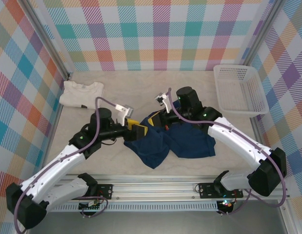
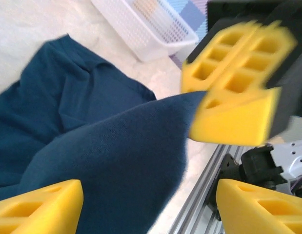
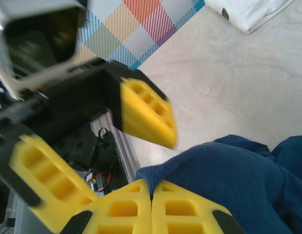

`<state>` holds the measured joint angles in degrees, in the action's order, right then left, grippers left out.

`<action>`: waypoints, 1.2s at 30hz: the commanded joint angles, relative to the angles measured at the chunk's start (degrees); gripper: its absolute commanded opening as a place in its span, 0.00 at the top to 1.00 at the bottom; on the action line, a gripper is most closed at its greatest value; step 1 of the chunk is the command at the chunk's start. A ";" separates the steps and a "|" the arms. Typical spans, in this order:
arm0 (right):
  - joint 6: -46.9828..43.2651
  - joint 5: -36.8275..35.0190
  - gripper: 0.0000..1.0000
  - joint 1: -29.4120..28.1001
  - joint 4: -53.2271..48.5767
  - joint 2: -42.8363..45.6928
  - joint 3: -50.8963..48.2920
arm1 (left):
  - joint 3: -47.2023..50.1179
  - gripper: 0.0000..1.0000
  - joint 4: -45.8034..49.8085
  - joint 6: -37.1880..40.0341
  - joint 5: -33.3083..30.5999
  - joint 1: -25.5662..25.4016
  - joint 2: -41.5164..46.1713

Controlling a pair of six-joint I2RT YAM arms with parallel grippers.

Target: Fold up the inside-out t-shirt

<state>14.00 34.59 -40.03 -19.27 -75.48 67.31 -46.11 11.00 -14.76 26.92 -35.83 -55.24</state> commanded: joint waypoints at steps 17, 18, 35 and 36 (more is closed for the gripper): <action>-7.18 -9.03 0.44 8.65 3.69 4.92 -14.83 | 10.61 1.00 -18.57 8.33 3.00 -1.17 1.70; -7.60 -6.36 0.43 8.63 4.35 3.34 -14.60 | 10.45 1.00 -18.49 8.49 3.51 -1.17 1.56; 6.80 13.60 0.96 8.59 17.28 -9.01 -13.27 | 11.64 1.00 -14.86 9.73 -4.09 -1.01 4.47; 7.66 11.81 1.00 9.40 18.56 -6.36 -13.98 | 12.56 1.00 -15.11 9.30 -4.75 -0.99 5.09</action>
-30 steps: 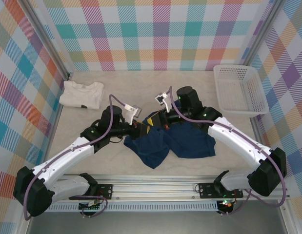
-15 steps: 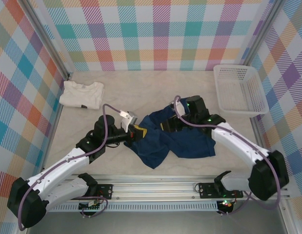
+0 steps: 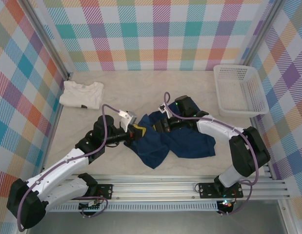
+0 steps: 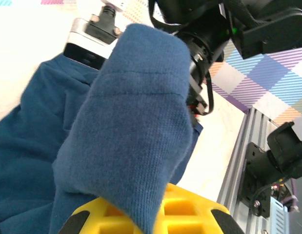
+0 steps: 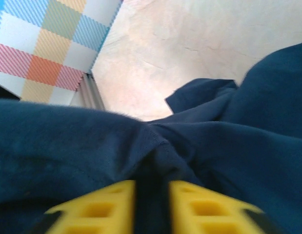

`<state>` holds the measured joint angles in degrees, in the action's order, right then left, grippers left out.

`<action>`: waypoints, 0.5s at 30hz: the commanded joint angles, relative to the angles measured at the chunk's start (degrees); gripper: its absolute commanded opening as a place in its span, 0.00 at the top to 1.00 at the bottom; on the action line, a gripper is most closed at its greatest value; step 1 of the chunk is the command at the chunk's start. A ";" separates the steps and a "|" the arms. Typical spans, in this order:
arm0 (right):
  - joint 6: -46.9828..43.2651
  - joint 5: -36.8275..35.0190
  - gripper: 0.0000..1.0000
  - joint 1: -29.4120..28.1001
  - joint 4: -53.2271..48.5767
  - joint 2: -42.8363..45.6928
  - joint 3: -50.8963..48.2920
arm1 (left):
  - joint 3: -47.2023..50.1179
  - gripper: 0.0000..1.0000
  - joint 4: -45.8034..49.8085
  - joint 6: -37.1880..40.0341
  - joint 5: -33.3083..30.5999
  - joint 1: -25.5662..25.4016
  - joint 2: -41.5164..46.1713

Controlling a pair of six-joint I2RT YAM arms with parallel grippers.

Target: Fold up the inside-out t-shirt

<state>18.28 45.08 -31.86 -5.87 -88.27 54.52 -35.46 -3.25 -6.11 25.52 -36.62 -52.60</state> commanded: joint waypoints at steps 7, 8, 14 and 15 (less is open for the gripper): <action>-0.57 -11.85 1.00 3.03 12.44 22.95 -7.50 | 8.91 0.98 -4.21 -2.32 -5.97 -0.25 4.47; -1.73 -12.84 1.00 3.03 12.82 24.12 -8.26 | 9.33 0.96 -4.22 -2.33 -5.92 -0.29 4.29; -8.03 -11.01 1.00 2.60 16.87 27.26 -14.83 | 11.03 0.65 -2.55 -2.92 -5.13 -0.29 3.25; -8.90 -10.52 1.00 2.59 16.58 27.27 -15.65 | 10.94 0.57 -2.01 -3.27 -5.17 -0.29 3.83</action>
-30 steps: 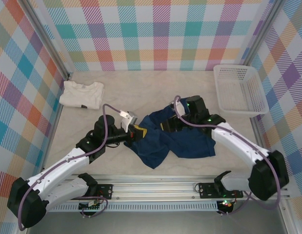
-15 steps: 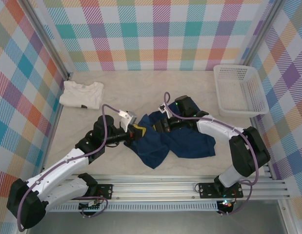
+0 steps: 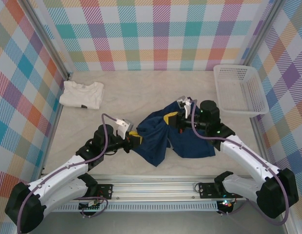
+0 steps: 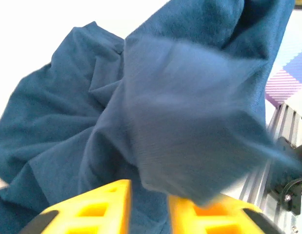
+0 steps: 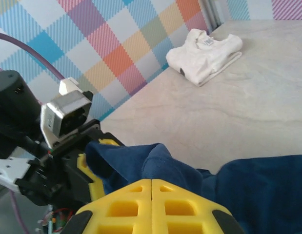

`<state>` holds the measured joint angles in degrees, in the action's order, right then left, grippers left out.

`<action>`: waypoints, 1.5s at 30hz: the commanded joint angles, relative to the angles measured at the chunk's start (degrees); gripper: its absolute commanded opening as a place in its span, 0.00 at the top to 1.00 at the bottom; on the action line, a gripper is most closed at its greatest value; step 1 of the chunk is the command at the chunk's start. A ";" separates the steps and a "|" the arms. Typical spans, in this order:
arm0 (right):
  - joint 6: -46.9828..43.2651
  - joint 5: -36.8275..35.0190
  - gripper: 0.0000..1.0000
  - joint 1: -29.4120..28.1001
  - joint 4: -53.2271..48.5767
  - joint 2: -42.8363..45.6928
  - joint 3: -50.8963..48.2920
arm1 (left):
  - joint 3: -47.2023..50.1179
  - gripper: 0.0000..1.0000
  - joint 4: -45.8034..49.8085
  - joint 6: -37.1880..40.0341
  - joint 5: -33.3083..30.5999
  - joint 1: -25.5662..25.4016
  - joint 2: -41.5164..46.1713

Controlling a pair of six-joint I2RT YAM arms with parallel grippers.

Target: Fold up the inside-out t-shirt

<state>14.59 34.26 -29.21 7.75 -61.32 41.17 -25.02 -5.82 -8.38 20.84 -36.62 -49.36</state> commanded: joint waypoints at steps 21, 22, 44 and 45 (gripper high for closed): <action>-5.59 3.78 1.00 -0.23 0.13 1.49 -4.69 | -23.02 0.35 15.49 8.38 -7.30 -6.82 -22.20; -5.62 3.71 1.00 -0.23 0.09 1.56 -4.82 | -23.66 0.39 15.13 8.38 -7.17 -6.81 -23.46; -13.56 -22.02 0.92 -6.07 -8.65 9.38 -7.82 | -17.60 1.00 -9.03 -19.29 22.15 4.19 -18.35; -13.34 -23.55 0.88 -6.44 -9.28 8.95 -7.47 | -17.70 1.00 -8.54 -19.54 22.53 4.26 -18.27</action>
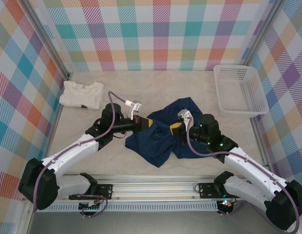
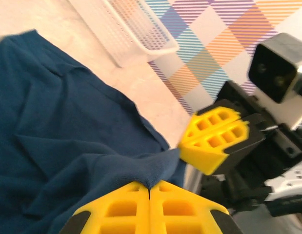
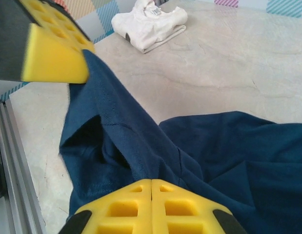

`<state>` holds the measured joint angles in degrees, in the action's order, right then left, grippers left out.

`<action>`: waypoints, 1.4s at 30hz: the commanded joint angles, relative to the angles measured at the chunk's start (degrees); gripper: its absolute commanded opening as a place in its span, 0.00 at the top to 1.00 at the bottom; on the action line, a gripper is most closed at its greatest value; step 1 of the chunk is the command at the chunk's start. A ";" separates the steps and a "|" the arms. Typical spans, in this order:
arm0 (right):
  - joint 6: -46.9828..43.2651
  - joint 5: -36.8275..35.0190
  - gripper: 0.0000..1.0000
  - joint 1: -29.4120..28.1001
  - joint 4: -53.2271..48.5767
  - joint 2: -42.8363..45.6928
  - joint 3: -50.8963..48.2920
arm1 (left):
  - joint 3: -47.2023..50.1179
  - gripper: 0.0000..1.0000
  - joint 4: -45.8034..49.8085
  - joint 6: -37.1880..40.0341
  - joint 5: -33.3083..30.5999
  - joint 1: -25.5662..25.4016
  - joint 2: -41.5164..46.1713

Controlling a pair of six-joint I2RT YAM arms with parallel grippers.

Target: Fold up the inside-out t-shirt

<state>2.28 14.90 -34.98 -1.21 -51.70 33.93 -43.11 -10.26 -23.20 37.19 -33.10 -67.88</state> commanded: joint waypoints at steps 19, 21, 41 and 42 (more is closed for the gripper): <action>-14.50 -25.07 0.50 -15.74 -3.89 -6.91 7.40 | -2.59 1.00 4.44 -3.27 5.60 1.29 -0.06; -15.86 -24.93 0.50 -15.75 -2.11 -9.65 8.78 | -2.44 1.00 4.67 -3.25 5.61 1.33 -0.13; 7.14 26.02 1.00 -1.01 -5.68 -10.31 12.89 | -3.04 0.69 14.99 4.32 -10.02 2.51 1.44; 8.06 26.54 1.00 -0.59 -4.65 -10.72 12.73 | -2.81 0.63 15.48 4.96 -10.87 1.95 2.34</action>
<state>3.79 31.20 -36.84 -10.26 -61.63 46.61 -44.53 1.89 -21.28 30.87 -30.70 -67.68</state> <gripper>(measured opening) 0.049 0.335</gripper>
